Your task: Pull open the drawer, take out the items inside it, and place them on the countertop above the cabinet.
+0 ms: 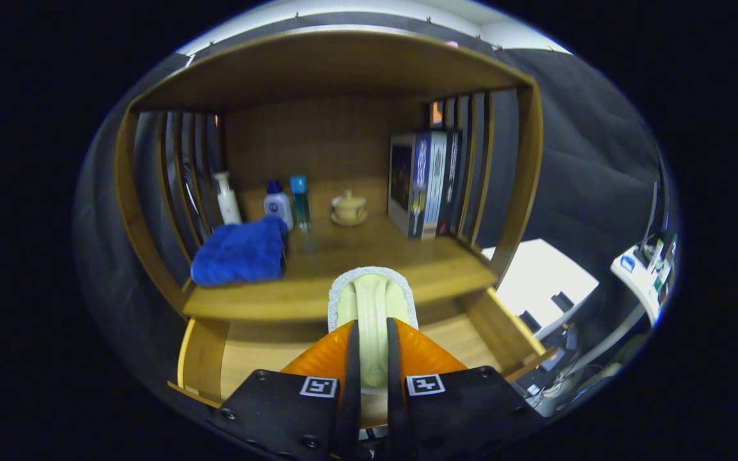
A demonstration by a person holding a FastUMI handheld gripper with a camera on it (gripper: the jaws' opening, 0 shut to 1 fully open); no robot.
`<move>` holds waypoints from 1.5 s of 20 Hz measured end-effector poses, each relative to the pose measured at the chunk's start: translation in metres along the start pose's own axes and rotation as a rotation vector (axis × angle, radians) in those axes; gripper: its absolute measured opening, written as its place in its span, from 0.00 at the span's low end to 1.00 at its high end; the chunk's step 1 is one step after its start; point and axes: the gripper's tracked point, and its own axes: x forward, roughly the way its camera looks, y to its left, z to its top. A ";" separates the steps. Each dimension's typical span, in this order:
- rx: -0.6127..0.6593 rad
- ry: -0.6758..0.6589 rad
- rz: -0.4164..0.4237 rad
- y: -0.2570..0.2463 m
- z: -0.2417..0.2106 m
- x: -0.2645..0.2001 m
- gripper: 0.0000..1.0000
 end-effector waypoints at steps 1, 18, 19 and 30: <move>-0.004 -0.028 0.002 0.001 0.016 -0.003 0.26; 0.021 0.078 0.125 0.048 0.056 0.173 0.26; -0.001 0.125 0.116 0.047 0.044 0.180 0.26; 0.004 0.250 0.176 0.060 0.020 0.214 0.31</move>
